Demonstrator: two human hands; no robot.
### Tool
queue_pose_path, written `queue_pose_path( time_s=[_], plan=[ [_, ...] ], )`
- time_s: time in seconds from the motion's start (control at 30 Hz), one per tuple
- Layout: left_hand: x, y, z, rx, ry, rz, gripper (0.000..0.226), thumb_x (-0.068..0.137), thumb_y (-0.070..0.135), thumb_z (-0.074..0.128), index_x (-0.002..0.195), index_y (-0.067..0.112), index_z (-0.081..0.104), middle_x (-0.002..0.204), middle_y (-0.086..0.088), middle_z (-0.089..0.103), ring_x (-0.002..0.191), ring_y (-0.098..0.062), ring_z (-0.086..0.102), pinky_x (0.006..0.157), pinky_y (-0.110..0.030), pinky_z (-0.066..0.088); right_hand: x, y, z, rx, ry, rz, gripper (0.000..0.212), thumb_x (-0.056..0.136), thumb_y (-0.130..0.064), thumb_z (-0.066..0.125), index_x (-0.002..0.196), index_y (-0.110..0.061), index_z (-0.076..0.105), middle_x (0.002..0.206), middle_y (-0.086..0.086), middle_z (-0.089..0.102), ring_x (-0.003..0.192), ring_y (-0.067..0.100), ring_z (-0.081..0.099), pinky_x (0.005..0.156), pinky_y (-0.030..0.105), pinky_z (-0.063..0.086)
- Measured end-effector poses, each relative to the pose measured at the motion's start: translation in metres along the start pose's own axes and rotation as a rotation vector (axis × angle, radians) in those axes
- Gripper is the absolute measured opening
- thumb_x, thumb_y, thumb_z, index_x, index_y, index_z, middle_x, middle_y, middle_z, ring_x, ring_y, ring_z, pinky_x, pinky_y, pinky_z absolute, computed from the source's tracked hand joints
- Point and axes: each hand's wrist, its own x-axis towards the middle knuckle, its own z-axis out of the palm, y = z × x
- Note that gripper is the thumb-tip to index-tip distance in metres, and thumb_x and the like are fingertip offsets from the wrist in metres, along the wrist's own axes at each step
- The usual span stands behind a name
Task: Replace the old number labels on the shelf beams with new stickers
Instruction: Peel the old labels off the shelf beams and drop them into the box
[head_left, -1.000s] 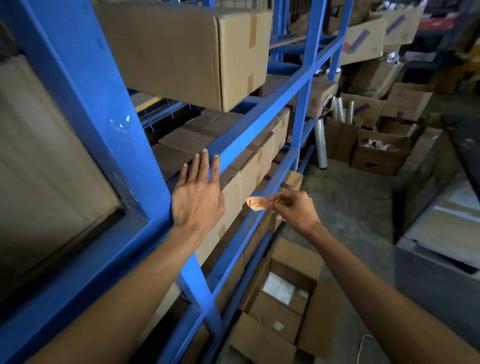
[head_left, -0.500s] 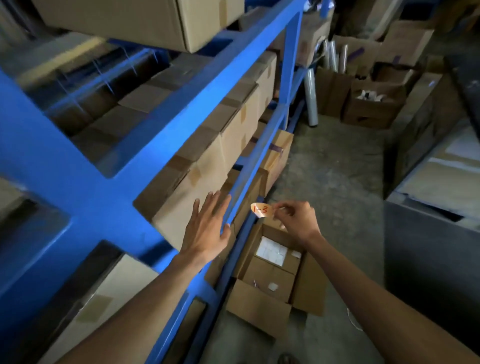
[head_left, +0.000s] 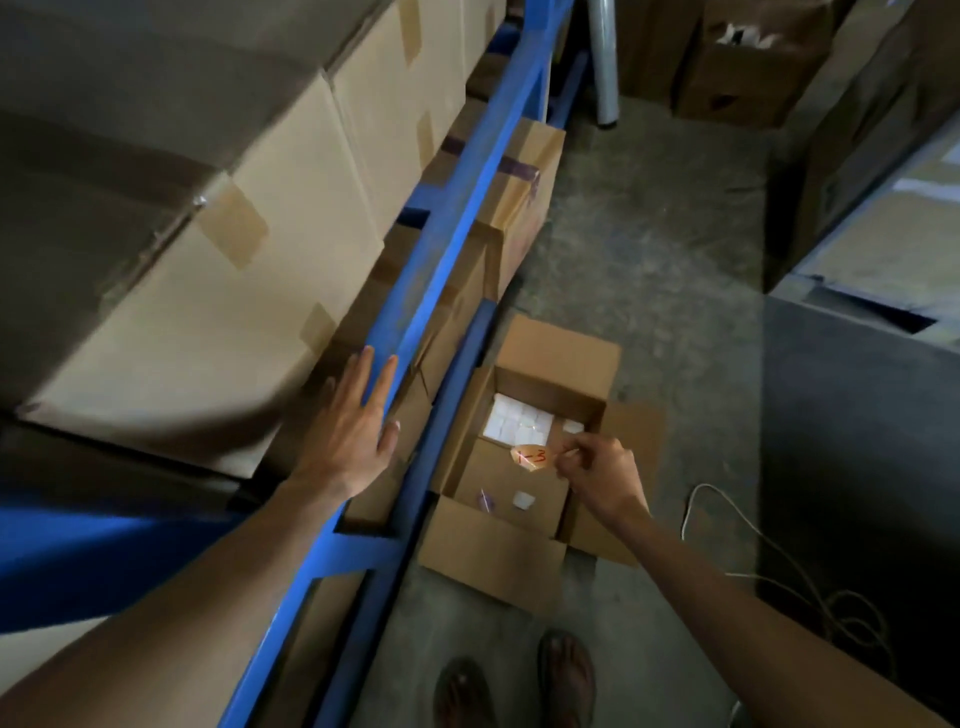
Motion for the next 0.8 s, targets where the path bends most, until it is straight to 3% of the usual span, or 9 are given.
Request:
queue_pose_path(
  time_s=[0.17,0.33,0.47,0.7,0.8],
  plan=[
    [0.022,-0.010,0.021,0.100,0.054,0.092,0.075,0.094,0.023,0.053,0.155,0.005,0.014,0.163,-0.020,0.013,0.151,-0.033,0.015,0.120,-0.048,0.023,0.023,0.026,0.032,-0.092,-0.054,0.014,0.017,0.088,-0.021,0.061,0.079,-0.034,0.069,0.083,-0.011,0.073,0.079,0.009,0.068,0.069,0.029,0.057],
    [0.029,-0.013,0.030,0.098,0.105,0.095,0.077,0.087,0.015,0.056,0.154,0.004,0.020,0.162,-0.020,0.020,0.150,-0.033,0.019,0.119,-0.048,0.025,0.049,0.027,0.046,-0.165,-0.063,-0.011,0.017,0.087,-0.026,0.066,0.075,-0.038,0.066,0.078,-0.018,0.065,0.074,0.004,0.063,0.055,0.019,0.042],
    [0.029,-0.011,0.028,0.066,0.113,0.073,0.079,0.083,0.012,0.057,0.153,0.005,0.024,0.161,-0.017,0.021,0.149,-0.032,0.023,0.115,-0.050,0.033,0.068,0.024,0.053,-0.227,-0.064,0.016,0.008,0.085,-0.037,0.070,0.078,-0.034,0.068,0.079,-0.012,0.066,0.076,0.011,0.062,0.060,0.022,0.039],
    [0.028,-0.011,0.030,0.038,0.084,0.055,0.079,0.084,0.013,0.056,0.155,0.008,0.021,0.163,-0.016,0.017,0.151,-0.030,0.016,0.116,-0.050,0.033,0.096,0.018,0.066,-0.439,-0.028,0.019,0.015,0.088,-0.044,0.062,0.093,-0.032,0.070,0.101,0.003,0.067,0.095,0.023,0.064,0.068,0.028,0.039],
    [0.028,-0.011,0.031,0.016,0.087,0.045,0.081,0.083,0.010,0.058,0.155,0.009,0.021,0.164,-0.015,0.016,0.152,-0.029,0.015,0.116,-0.050,0.034,0.107,0.015,0.069,-0.551,-0.017,0.002,0.021,0.092,-0.043,0.057,0.099,-0.029,0.071,0.104,0.006,0.069,0.098,0.027,0.065,0.071,0.031,0.045]
  ],
)
